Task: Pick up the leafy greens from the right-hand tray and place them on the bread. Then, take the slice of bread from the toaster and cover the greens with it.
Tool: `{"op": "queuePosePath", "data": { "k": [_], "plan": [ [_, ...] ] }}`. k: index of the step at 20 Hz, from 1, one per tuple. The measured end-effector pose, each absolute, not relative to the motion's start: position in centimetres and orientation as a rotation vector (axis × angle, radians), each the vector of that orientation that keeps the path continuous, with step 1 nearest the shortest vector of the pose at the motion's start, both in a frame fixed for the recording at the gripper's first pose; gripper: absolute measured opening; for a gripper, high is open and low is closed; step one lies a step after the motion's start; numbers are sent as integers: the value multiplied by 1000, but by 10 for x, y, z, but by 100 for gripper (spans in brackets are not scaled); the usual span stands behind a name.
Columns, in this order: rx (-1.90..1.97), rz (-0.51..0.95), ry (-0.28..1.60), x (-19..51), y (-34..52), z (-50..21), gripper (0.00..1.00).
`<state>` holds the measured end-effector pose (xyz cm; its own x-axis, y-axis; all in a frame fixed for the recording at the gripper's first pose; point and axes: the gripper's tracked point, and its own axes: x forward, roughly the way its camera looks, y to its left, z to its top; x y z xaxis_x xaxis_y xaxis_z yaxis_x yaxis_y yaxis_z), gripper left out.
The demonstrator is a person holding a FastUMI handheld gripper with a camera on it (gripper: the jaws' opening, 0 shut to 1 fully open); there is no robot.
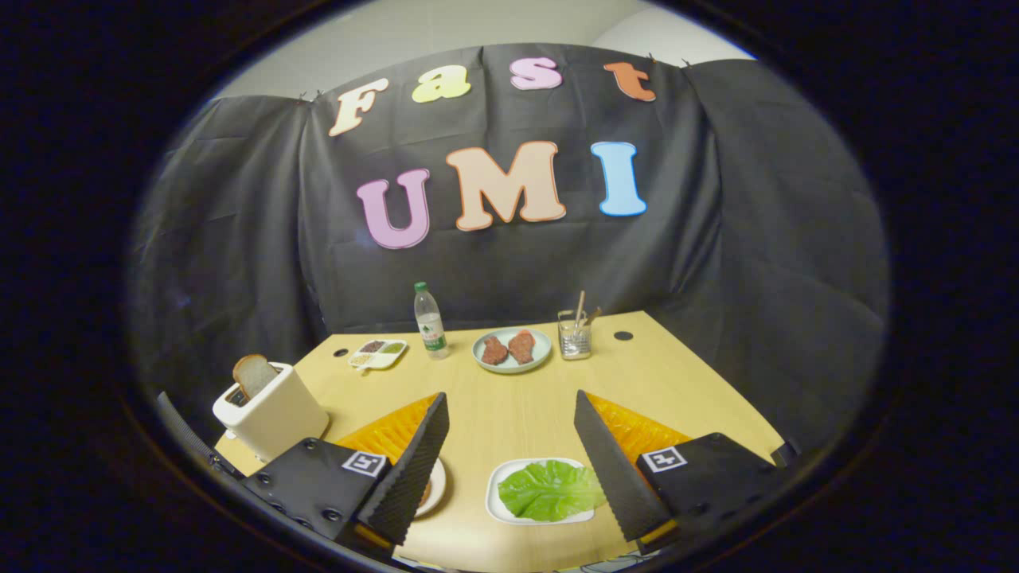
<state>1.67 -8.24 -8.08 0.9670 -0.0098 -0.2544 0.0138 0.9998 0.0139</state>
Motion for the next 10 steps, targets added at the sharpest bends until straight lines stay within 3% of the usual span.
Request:
{"op": "queuePosePath", "data": {
  "k": [10],
  "plan": [
    [86, -66, 539, 28, -190, -191, 100]
  ]
}}
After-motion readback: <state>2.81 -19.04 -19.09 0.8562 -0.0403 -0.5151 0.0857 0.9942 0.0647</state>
